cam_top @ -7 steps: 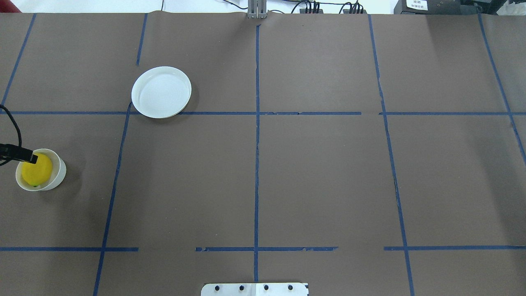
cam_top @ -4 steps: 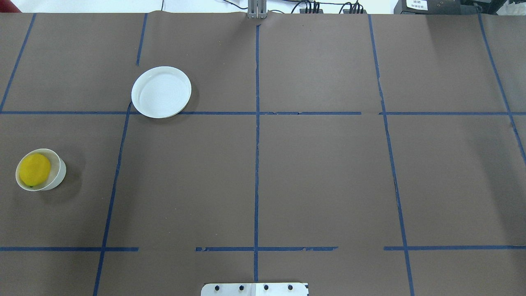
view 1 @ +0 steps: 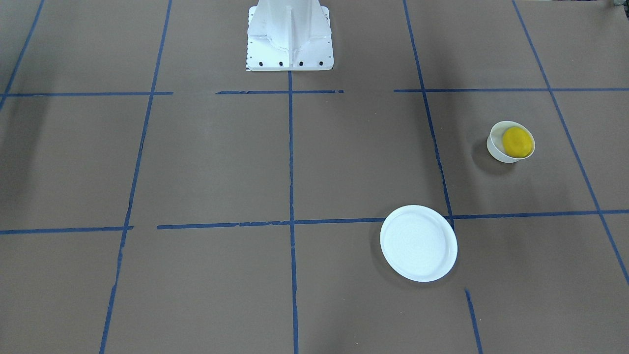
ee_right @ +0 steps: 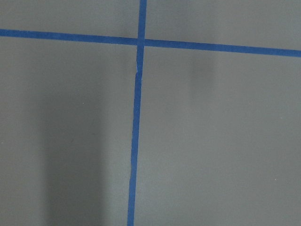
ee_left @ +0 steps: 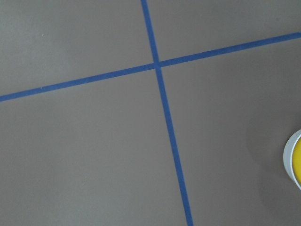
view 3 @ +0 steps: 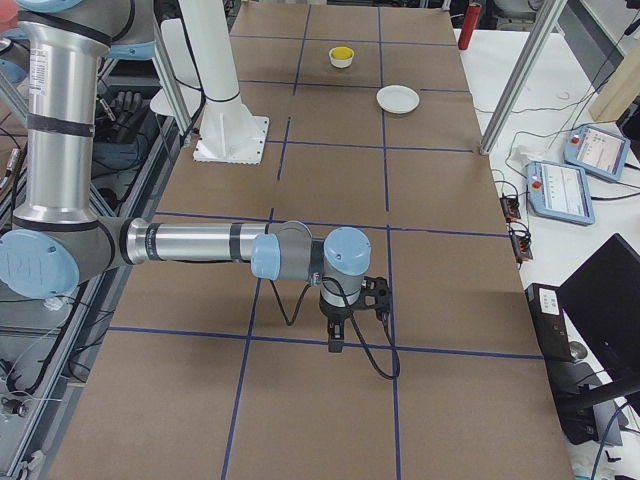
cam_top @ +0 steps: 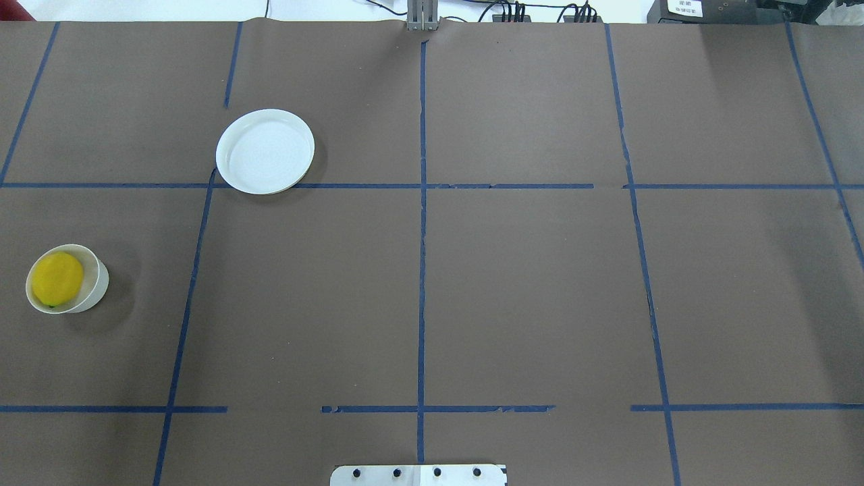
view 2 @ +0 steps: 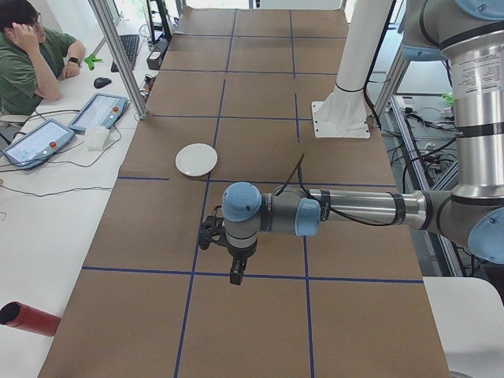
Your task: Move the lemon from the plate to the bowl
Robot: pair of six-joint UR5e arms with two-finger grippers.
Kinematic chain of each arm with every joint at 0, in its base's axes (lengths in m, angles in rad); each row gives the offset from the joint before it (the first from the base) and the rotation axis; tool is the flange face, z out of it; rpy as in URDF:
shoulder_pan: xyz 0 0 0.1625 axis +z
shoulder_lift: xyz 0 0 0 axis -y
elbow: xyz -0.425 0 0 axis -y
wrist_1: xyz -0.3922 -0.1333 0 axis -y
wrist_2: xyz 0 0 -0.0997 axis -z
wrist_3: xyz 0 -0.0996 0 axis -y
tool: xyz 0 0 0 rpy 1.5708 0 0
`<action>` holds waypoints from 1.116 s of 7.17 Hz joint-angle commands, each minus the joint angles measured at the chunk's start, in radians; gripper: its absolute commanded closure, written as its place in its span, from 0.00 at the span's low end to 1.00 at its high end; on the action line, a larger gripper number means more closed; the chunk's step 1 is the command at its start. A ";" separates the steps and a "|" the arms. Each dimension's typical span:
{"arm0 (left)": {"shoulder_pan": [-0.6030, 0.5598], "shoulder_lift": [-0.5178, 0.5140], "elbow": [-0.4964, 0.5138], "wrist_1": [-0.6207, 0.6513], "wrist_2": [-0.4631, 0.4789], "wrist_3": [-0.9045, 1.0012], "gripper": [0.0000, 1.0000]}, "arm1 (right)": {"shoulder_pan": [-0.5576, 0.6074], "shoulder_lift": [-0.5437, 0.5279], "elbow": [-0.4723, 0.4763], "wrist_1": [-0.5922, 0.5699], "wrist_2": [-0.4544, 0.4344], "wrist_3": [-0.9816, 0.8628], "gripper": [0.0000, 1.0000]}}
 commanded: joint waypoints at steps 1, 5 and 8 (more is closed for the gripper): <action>-0.003 0.001 0.012 0.010 0.011 0.002 0.00 | 0.000 0.000 0.000 0.000 0.000 0.000 0.00; -0.003 -0.010 0.000 0.006 0.000 0.002 0.00 | 0.000 0.000 0.000 0.000 0.000 0.000 0.00; -0.003 -0.016 -0.005 0.006 0.002 -0.001 0.00 | 0.000 0.000 0.000 0.000 0.000 0.000 0.00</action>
